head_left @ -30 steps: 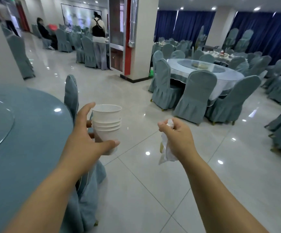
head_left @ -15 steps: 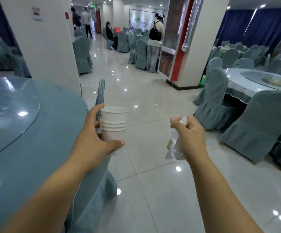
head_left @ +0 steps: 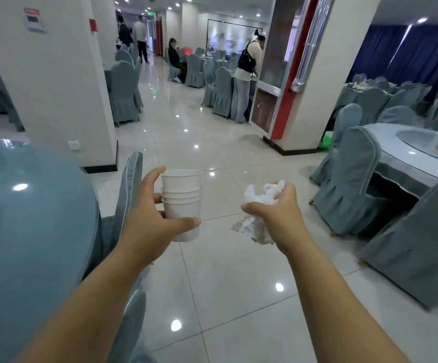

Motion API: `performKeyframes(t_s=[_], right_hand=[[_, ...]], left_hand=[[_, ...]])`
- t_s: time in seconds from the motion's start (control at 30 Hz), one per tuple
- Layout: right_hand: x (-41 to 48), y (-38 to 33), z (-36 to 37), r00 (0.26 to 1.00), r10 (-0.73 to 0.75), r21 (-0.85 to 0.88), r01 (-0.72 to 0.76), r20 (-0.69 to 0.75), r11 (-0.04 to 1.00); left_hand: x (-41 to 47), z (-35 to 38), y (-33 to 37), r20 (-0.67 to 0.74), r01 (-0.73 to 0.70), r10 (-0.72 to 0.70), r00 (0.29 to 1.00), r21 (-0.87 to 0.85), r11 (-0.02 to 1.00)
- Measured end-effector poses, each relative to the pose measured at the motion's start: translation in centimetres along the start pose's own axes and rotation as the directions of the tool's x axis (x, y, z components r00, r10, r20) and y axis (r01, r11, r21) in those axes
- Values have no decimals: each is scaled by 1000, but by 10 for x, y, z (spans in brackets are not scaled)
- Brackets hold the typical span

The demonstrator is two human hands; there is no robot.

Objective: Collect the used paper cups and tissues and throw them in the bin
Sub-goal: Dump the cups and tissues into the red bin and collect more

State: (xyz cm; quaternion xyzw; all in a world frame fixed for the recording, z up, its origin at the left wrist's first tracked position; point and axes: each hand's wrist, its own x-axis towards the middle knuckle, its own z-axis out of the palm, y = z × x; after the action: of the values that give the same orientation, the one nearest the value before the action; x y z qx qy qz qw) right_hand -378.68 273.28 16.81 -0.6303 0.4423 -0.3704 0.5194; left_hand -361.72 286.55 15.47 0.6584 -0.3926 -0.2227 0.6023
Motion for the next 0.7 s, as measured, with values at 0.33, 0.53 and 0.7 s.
performKeyframes(t_s=[0.33,0.53,0.7], right_hand=[[239,15,-8,995,-97,51,95,30,994],[395,9,-13,971,-202,12,202,125,979],[505,12,17,952,-253,38,250,171,967]], left_hand=[[209,94,-38,-100,33,-34,994,-6,999],[335,147,-43,-179,85,-91,980,-41,996],[428,158,-59,-240,108,-108,965,-13,994]])
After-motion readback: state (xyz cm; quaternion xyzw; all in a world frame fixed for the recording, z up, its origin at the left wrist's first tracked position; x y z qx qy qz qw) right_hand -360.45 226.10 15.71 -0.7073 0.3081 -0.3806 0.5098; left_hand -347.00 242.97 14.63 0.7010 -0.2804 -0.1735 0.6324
